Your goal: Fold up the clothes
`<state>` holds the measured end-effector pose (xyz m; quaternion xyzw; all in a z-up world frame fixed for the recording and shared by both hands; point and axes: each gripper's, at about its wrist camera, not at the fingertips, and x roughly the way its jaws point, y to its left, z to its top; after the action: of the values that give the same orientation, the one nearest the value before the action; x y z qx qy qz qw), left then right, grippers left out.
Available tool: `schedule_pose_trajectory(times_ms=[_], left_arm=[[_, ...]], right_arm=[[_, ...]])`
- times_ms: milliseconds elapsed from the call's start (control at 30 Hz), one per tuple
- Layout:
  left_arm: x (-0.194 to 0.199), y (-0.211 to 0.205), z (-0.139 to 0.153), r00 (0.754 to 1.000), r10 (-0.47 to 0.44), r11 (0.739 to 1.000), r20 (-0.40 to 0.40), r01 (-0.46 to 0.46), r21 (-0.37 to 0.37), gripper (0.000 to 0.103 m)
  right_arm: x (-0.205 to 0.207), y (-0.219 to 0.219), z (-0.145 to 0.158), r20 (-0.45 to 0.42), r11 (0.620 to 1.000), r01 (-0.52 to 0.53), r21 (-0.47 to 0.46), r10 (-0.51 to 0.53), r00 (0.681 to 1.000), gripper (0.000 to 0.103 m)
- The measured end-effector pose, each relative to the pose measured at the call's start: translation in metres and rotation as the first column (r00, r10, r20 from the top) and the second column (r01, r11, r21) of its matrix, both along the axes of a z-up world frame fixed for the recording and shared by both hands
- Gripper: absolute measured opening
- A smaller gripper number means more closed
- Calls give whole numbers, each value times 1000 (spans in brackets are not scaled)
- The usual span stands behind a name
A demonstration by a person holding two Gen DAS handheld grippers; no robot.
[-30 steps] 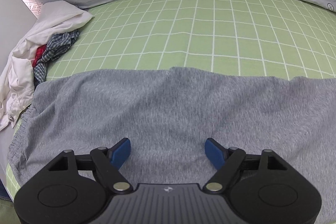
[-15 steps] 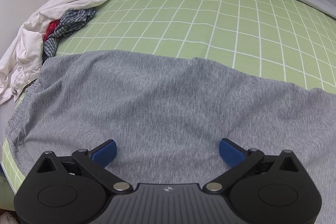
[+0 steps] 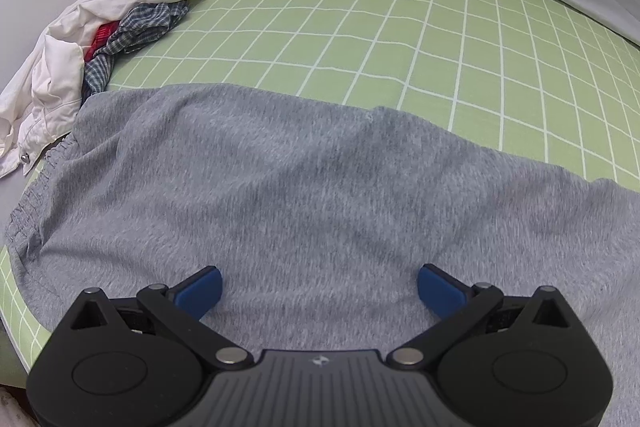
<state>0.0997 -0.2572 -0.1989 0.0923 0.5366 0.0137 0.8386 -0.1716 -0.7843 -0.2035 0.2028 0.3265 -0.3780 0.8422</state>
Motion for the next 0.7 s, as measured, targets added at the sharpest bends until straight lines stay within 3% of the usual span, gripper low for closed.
schedule_pose_trajectory(times_ms=[33,133,333,400,433,600,700], left_arm=[[-1,0,0,1000,3,1000,2,-3,-1,103],[-2,1,0,1000,8,1000,7,-8,-4,103],[-1,3,0,1000,21,1000,4,-21,-15,103],[-1,4,0,1000,26,999,3,-26,-18,103],[-1,4,0,1000,27,999,3,-27,-17,103],[-2,1,0,1000,22,1000,12,-22,-1,103],[-3,-2,1,1000,8,1000,16,-8,17,103]], right_arm=[[6,-3,-1,-18,1000,1,-20,-1,1000,36],[17,-19,-3,-28,999,-17,-44,16,999,8],[5,-21,16,59,990,-36,-136,44,997,5],[-4,-15,22,54,985,10,-171,-1,999,31],[-10,-16,22,22,986,47,-157,-44,999,52],[-58,-8,13,-36,984,175,-35,-176,984,51],[-83,10,11,-41,978,206,38,-204,978,52]])
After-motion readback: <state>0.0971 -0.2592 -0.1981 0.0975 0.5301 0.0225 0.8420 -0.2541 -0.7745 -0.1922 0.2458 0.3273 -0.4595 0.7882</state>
